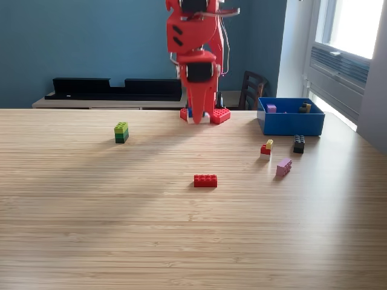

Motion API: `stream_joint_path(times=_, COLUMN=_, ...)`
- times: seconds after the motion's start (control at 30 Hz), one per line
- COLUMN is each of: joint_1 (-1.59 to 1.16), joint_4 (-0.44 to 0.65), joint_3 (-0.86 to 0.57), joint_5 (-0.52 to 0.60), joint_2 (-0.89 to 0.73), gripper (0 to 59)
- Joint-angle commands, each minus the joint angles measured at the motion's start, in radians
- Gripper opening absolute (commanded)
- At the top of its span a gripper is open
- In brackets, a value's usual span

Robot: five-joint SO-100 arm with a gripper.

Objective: Grasp a lego block and put it in the bin.

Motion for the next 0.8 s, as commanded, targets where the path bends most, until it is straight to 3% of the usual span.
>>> stream_joint_path(times=0.03, joint_1=-0.156, joint_4=0.127, joint_3=-0.212, joint_5=0.060, joint_2=0.052, gripper=0.0)
stream_joint_path(times=0.33, joint_1=-0.649, joint_4=0.126, joint_3=-0.041, joint_5=0.087, joint_2=0.052, gripper=0.0)
stream_joint_path(times=0.8, joint_1=-1.270, joint_4=0.124, joint_3=0.083, joint_5=-0.006, joint_2=0.052, gripper=0.0)
